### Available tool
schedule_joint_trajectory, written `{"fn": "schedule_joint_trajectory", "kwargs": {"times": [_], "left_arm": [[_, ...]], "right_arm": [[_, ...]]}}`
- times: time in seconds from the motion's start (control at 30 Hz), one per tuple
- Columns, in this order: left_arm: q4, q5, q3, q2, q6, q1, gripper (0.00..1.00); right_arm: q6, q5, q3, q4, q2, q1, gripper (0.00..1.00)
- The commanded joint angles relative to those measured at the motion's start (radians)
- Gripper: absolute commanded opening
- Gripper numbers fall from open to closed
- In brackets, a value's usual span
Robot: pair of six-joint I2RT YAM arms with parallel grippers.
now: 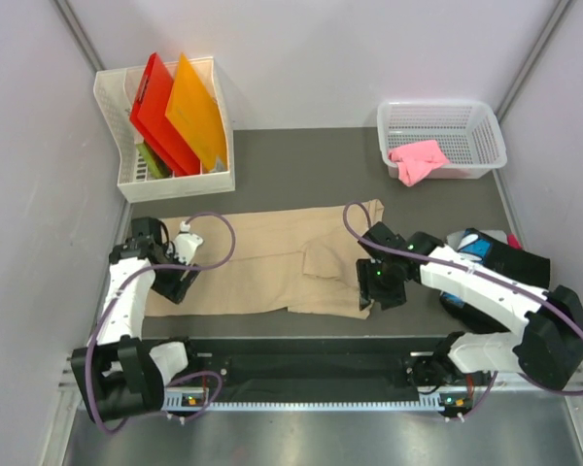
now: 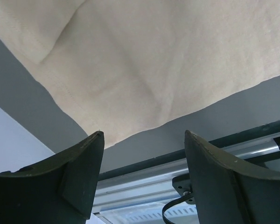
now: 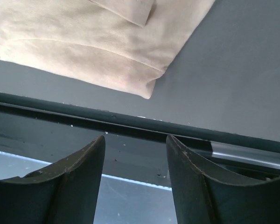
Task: Fold and stack the t-shirts
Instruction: Grap the side of the flattened tshirt closest away from the robot with both arms
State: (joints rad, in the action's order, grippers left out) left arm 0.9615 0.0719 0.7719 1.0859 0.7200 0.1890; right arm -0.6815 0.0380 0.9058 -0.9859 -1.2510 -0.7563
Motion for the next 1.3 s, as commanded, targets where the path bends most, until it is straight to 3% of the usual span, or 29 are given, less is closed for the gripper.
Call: {"fn": "schedule_joint_trajectory", "kwargs": {"times": [0.0, 0.47, 0.9, 1.27], "left_arm": [[-0.029, 0.04, -0.022, 0.019, 0.007, 0.018, 0.74], [-0.081, 0.063, -0.094, 0.086, 0.01, 0.122, 0.76], [-0.073, 0.074, -0.079, 0.074, 0.07, 0.207, 0.79], [-0.066, 0.115, 0.024, 0.215, 0.256, 0.501, 0.79]], "right_arm": [[-0.096, 0.046, -0.07, 0.137, 0.021, -0.009, 0.56], [-0.124, 0.062, -0.142, 0.312, -0.085, -0.008, 0.46], [-0.124, 0.046, -0.179, 0.308, -0.093, -0.009, 0.45], [-0.115, 0.033, -0.183, 0.277, -0.093, -0.008, 0.45]]}}
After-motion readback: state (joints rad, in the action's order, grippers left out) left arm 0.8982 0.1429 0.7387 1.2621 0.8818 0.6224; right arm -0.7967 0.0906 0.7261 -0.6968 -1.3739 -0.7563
